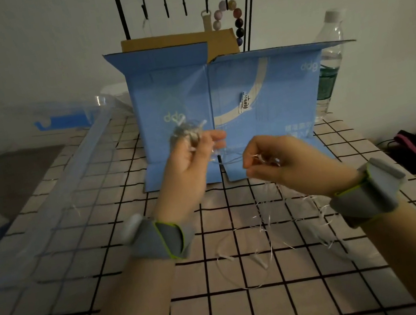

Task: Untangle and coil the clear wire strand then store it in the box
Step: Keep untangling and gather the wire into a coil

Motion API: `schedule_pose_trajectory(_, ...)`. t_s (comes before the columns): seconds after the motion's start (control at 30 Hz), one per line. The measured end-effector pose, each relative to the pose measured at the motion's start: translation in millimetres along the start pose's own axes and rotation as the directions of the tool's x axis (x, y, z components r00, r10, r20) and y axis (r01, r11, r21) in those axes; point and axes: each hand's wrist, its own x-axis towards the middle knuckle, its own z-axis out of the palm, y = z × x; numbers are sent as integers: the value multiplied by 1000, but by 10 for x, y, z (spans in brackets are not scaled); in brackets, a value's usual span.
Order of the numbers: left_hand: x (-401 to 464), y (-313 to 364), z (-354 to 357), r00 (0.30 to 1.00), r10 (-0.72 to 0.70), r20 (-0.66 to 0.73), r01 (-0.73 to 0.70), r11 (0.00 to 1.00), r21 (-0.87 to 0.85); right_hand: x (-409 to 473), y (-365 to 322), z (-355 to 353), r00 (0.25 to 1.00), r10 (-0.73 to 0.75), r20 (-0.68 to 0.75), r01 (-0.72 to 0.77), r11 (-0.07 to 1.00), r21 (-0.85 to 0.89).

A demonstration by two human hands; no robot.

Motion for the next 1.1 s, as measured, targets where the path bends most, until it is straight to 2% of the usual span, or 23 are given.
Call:
schedule_pose_trajectory(0.1, -25, 68, 51, 996, 68, 64, -74, 993, 93, 3, -21, -12, 1000, -14, 13, 14, 1000, 18)
schedule_pose_trajectory(0.23, -75, 95, 94, 986, 55, 156, -81, 983, 165, 11, 17, 28, 999, -25, 25, 25, 999, 22)
schedule_pose_trajectory(0.3, -95, 112, 126, 986, 57, 157, -84, 981, 177, 12, 37, 44, 999, -25, 20, 24, 999, 42)
schedule_pose_trajectory(0.43, -56, 112, 108, 999, 10, -39, -11, 1000, -18, 10, 74, 61, 1000, -9, 2, 9, 998, 64)
schedule_pose_trajectory(0.5, -4, 96, 65, 984, -58, -171, 26, 983, -182, 0, 116, 74, 1000, -21, -17, 21, 1000, -21)
schedule_pose_trajectory(0.53, 27, 87, 32, 967, -125, -224, 43, 940, -337, -10, 146, 82, 999, -43, -29, 40, 994, -97)
schedule_pose_trajectory(0.6, 91, 77, -42, 929, -266, -258, 32, 750, -660, -26, 207, 97, 996, -78, -49, 63, 966, -250)
schedule_pose_trajectory(0.63, 111, 88, -80, 915, -314, -253, 15, 653, -757, -31, 234, 106, 995, -87, -55, 66, 950, -305)
schedule_pose_trajectory(0.7, 131, 86, -121, 897, -375, -235, -10, 514, -858, -28, 271, 142, 994, -96, -52, 70, 928, -366)
schedule_pose_trajectory(0.77, 128, 68, -108, 910, -367, -194, -3, 461, -887, -5, 237, 198, 996, -89, 22, 90, 918, -386)
schedule_pose_trajectory(0.83, 106, 39, -34, 937, -309, -161, 38, 550, -834, 24, 155, 251, 987, -84, 135, 129, 918, -374)
schedule_pose_trajectory(0.87, 88, 21, 15, 947, -279, -160, 60, 641, -765, 38, 111, 259, 983, -83, 164, 137, 928, -347)
schedule_pose_trajectory(0.97, 15, -11, 124, 969, -187, -160, 114, 918, -379, 73, 9, 209, 990, -80, 113, 103, 969, -224)
schedule_pose_trajectory(1.03, -33, -14, 158, 983, -170, -62, 161, 978, -133, 74, -47, 147, 994, -96, 42, 100, 989, -110)
schedule_pose_trajectory(1.1, -85, 48, 186, 978, -205, 48, 206, 979, -5, 56, -117, 72, 996, -93, -7, 94, 994, 54)
